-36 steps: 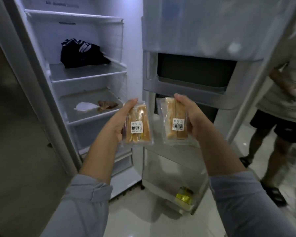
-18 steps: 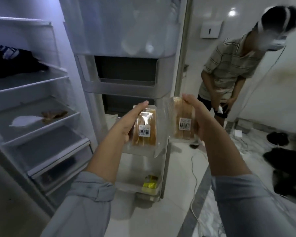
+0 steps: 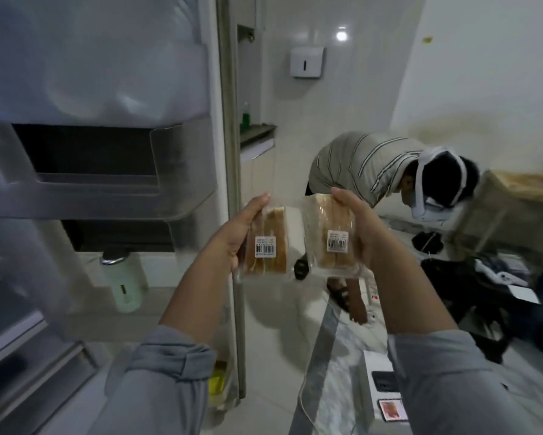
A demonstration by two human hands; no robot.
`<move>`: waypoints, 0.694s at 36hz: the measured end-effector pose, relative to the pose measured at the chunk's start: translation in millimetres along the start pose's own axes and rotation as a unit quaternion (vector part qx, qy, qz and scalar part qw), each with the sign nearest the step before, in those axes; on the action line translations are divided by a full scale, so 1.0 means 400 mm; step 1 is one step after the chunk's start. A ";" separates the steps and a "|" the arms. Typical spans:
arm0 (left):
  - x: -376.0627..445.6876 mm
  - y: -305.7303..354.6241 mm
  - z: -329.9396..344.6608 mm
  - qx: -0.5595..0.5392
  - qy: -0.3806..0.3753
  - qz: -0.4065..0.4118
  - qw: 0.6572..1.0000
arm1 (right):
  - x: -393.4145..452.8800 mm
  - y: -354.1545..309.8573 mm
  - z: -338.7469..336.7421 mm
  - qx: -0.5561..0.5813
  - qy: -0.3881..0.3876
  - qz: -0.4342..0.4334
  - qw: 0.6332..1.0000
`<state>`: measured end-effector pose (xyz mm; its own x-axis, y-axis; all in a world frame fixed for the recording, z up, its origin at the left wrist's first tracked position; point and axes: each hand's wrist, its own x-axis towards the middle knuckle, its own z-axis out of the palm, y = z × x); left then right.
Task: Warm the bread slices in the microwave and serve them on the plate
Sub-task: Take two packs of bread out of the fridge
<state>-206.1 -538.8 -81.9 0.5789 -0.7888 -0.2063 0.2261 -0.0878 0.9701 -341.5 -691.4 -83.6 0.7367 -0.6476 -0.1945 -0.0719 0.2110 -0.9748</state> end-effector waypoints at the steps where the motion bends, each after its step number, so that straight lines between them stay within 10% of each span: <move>1: 0.030 0.004 0.014 -0.001 -0.007 -0.002 1.000 | 0.029 -0.001 -0.018 0.001 0.002 0.006 1.000; 25: 0.565 0.072 0.045 0.012 -0.051 0.016 0.999 | 0.494 -0.036 -0.107 0.013 0.031 -0.010 0.999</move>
<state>-82.9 -730.3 -98.4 0.5025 -0.8492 -0.1624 0.1899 -0.0748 0.9789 -223.5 -853.8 -112.8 0.6944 -0.6963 -0.1816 -0.0396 0.2150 -0.9758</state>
